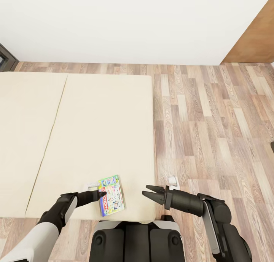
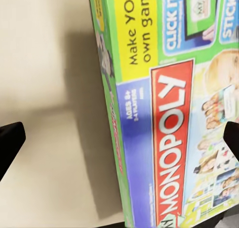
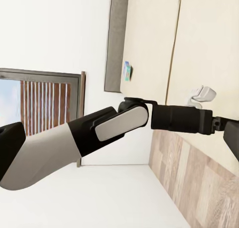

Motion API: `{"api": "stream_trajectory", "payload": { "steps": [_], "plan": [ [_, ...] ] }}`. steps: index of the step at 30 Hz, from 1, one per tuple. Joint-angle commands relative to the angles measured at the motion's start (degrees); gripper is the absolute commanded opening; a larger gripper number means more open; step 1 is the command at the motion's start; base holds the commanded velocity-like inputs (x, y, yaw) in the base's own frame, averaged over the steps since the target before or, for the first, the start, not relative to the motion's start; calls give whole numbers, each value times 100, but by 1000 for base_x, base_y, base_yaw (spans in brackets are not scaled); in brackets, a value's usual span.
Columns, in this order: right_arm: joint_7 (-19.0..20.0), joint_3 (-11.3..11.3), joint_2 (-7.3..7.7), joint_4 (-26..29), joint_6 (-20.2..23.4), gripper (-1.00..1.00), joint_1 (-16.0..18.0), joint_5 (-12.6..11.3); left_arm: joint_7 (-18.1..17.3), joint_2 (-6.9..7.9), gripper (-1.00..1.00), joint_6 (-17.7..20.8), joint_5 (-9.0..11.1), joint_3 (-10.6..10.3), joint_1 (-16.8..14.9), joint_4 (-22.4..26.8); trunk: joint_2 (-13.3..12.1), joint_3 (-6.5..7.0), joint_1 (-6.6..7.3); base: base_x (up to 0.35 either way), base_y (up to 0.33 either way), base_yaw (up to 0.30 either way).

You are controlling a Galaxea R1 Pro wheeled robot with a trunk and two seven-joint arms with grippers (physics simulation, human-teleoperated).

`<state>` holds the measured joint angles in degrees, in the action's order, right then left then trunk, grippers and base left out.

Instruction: Put all the toys in the child's room - the three board games (two on the bed and one on the table), the two jigsaw puzzles on the table, and the tennis ball on the table - inside the toy box on the table in the child's room.

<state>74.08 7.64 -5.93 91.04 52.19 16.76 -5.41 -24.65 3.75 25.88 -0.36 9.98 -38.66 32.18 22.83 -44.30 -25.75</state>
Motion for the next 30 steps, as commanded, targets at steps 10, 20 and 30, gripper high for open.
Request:
{"api": "stream_trajectory", "payload": {
  "steps": [10,20,30],
  "plan": [
    [39,188,21,1,37,100,2,-71,-31,-127,100,43,17,37,-10,32,9,-6,-3,0,0,0],
    [69,392,22,-2,37,100,2,-79,-44,-279,100,108,11,37,-251,34,9,-6,-3,0,0,0],
    [25,447,22,-23,37,100,2,-17,-34,-312,100,119,-7,31,-274,27,9,-6,-3,0,0,0]
  ]
}}
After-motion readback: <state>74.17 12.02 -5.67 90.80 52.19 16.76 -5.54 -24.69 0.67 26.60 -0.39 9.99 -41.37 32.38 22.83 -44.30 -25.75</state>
